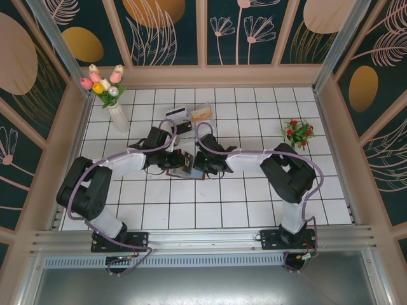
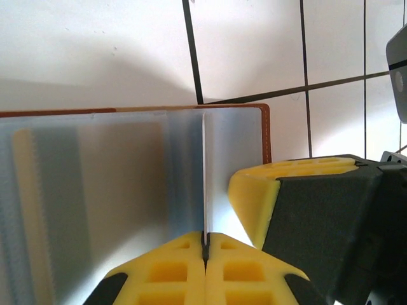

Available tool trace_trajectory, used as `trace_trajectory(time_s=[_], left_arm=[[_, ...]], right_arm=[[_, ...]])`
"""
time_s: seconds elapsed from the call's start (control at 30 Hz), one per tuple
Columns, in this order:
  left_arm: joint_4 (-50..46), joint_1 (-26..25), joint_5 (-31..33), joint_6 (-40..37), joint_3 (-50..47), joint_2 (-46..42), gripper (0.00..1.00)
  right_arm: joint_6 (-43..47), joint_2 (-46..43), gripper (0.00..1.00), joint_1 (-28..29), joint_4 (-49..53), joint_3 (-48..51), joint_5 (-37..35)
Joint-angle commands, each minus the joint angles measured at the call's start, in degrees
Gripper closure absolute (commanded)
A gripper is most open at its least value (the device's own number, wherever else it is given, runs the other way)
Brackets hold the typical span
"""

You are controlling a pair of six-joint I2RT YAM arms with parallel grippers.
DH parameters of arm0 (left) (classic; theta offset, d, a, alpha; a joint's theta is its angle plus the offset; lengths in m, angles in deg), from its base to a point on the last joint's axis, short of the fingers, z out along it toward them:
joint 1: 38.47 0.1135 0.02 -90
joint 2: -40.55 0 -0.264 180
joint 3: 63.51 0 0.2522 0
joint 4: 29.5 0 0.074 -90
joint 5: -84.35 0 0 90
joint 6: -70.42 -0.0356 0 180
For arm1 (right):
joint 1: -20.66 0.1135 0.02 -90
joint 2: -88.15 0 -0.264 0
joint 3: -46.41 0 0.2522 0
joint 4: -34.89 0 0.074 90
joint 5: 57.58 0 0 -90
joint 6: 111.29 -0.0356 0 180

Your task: Take the credit cards out of the card holder

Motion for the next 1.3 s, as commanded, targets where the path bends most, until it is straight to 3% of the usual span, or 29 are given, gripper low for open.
trace_trajectory(time_s=[0.0,0.27,0.43,0.63,0.73,0.9,1.07,1.17,1.27], left_arm=[[-7.06,0.14,5.08,-3.36,2.5,-3.73,0.96],[-15.06,0.15,16.24,-8.89,7.2,-9.57,0.98],[-8.3,0.14,20.16,-9.08,9.73,-11.89,1.0],[-4.03,0.12,22.27,-10.64,13.4,-10.2,1.0],[-3.26,0.15,24.3,-13.84,15.76,-9.12,0.99],[-3.29,0.06,21.55,-24.54,19.21,-7.65,0.93],[-2.98,0.04,21.47,-36.23,20.91,-6.4,0.98],[-6.15,0.05,21.72,-42.18,24.47,-3.81,0.99],[-8.96,0.05,15.64,-51.85,26.06,-2.12,1.0]], right_arm=[[-0.27,-2.99,0.88,-0.68,2.53,0.54,-2.16],[1.81,-9.78,0.78,-0.77,-1.76,1.93,-0.41],[3.41,-14.77,0.7,-0.82,-1.8,1.29,1.26],[4.31,-21.57,0.46,-3.07,-2.49,4.56,-0.72],[7.19,-24.77,0.25,-4.47,-2.15,6.7,-2.81],[9.9,-31.3,0.11,-7.83,-2.62,11.92,-4.0],[10.96,-36.96,0.03,-10.81,-2.81,16.48,-4.25],[11.06,-39.29,0.01,-12.28,-2.98,18.82,-4.1],[11.01,-40.71,0.01,-13.67,-2.77,20.6,-3.18]])
